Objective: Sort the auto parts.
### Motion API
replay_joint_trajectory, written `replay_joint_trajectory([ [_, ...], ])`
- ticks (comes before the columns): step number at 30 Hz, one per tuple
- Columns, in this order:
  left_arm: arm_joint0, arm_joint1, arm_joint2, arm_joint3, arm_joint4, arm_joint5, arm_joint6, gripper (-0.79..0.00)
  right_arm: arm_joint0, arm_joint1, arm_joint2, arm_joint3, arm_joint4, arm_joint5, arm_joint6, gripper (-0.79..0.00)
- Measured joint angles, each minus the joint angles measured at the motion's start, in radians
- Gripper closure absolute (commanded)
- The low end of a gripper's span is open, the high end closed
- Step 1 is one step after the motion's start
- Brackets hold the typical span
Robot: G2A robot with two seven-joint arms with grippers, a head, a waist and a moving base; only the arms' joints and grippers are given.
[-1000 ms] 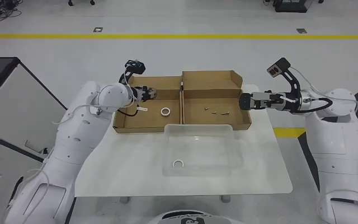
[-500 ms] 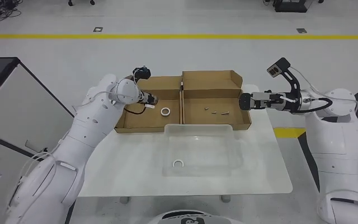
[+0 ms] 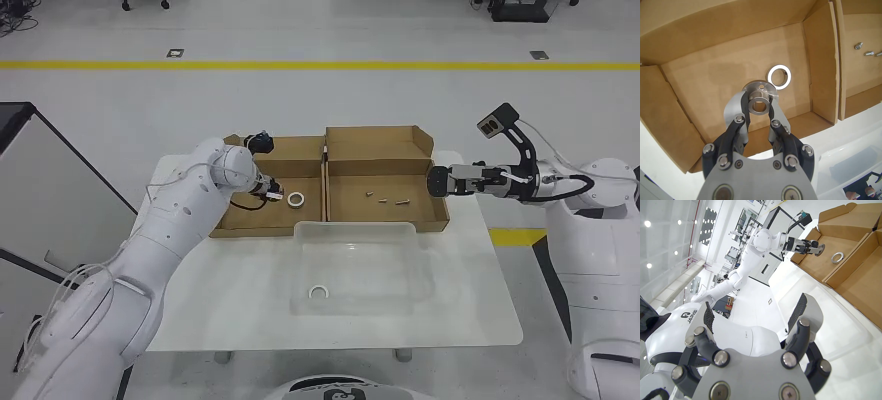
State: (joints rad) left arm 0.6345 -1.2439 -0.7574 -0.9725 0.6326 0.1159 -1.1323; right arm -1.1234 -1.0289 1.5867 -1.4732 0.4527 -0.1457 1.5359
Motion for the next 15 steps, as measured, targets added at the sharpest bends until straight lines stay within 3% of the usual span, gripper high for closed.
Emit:
replay_joint_trajectory([
  [15,0.021,-0.002,0.0,0.009,0.021,0.013,0.038,0.0,0.0,0.0,0.0,0.0,0.0,0.0,0.0,-0.785],
])
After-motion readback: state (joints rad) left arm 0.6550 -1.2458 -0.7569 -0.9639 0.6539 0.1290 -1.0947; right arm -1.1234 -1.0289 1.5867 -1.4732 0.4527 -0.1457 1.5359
